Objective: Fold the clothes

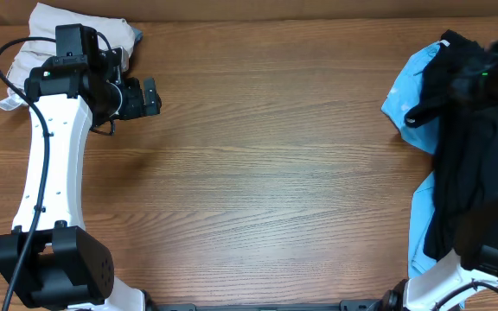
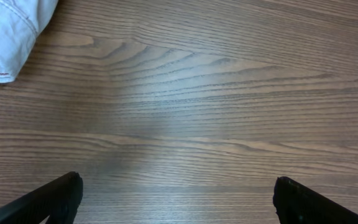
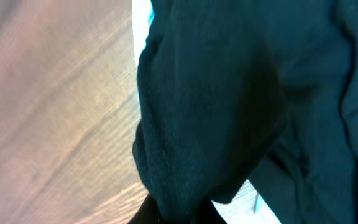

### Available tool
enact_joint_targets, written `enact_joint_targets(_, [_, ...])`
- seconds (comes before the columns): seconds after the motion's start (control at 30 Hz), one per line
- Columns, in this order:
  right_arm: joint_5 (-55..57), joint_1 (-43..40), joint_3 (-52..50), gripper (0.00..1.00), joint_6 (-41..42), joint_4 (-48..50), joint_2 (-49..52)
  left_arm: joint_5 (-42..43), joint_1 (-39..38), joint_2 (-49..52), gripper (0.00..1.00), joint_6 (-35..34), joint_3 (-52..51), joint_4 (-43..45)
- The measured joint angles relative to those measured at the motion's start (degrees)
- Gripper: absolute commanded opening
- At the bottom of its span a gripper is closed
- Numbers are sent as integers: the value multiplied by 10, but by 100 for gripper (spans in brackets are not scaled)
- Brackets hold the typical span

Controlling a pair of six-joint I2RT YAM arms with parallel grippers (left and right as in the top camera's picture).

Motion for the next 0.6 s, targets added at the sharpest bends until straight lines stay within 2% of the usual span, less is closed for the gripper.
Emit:
enact_joint_targets(0.3, [-83, -90, 118, 4, -9, -48, 1, 0, 0, 0, 100, 0, 0, -4])
enact_joint_targets(0.6, [-123, -114, 176, 4, -58, -97, 1, 0, 0, 0, 100, 0, 0, -1])
